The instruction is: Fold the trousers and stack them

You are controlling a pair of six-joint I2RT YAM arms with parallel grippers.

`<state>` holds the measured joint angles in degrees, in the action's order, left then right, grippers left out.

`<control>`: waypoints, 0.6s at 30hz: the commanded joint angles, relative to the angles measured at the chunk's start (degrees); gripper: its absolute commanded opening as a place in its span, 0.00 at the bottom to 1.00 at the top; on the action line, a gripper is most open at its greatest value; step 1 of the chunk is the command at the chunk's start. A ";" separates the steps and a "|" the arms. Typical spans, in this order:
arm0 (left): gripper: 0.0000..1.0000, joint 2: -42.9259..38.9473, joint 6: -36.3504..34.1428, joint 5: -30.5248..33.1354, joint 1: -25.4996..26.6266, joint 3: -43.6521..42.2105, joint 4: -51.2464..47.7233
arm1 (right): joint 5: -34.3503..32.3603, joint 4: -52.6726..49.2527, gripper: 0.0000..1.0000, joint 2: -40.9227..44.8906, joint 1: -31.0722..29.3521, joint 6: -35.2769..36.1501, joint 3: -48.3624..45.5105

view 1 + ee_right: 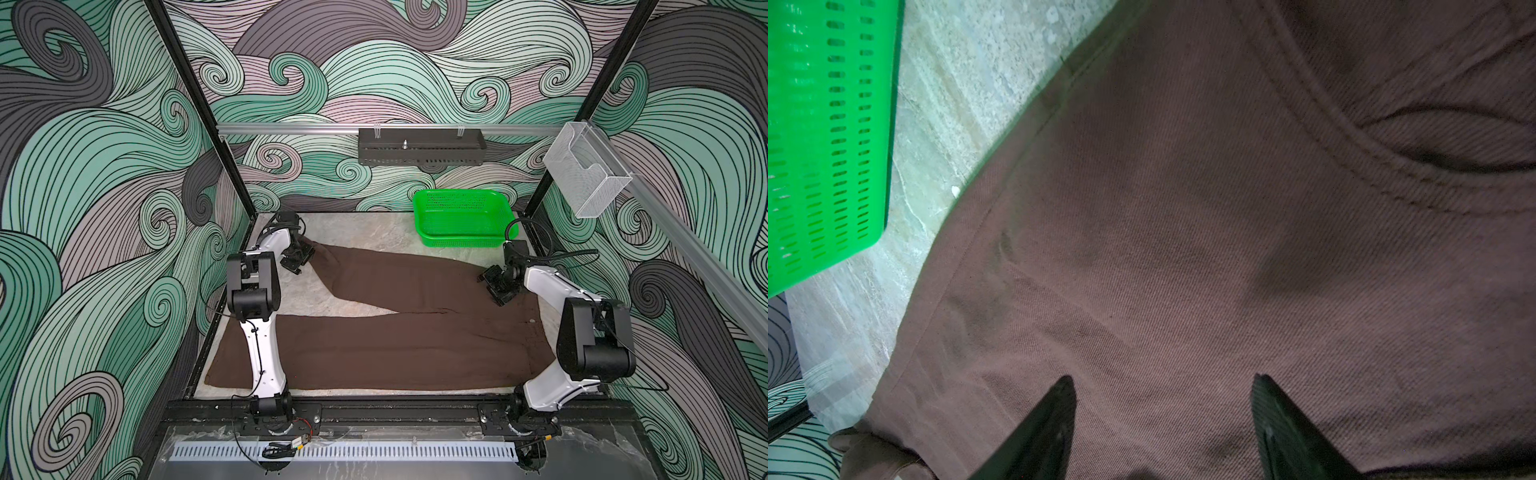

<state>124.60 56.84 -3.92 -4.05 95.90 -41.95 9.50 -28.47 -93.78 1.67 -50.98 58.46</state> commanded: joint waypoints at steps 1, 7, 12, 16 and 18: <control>0.64 -1.75 2.11 -0.59 -0.67 0.08 4.01 | 0.48 -0.26 0.68 -1.01 -0.32 0.54 1.22; 0.63 -0.11 2.98 -0.83 -0.96 2.17 5.50 | 0.76 -0.02 0.67 -1.47 -0.31 0.53 1.24; 0.58 -0.14 2.25 0.67 -1.04 3.99 5.98 | 0.63 -0.10 0.67 -1.62 -0.40 0.80 1.43; 0.54 2.36 2.20 -0.10 -1.04 6.91 6.85 | 0.98 0.18 0.67 -2.10 -0.41 0.62 1.41; 0.50 3.95 2.40 -0.38 -1.04 8.67 6.53 | 1.01 0.26 0.67 -2.19 -0.36 0.53 1.45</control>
<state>125.84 58.72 -4.47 -4.75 101.67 -36.05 10.20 -28.18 -95.07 1.54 -51.00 58.76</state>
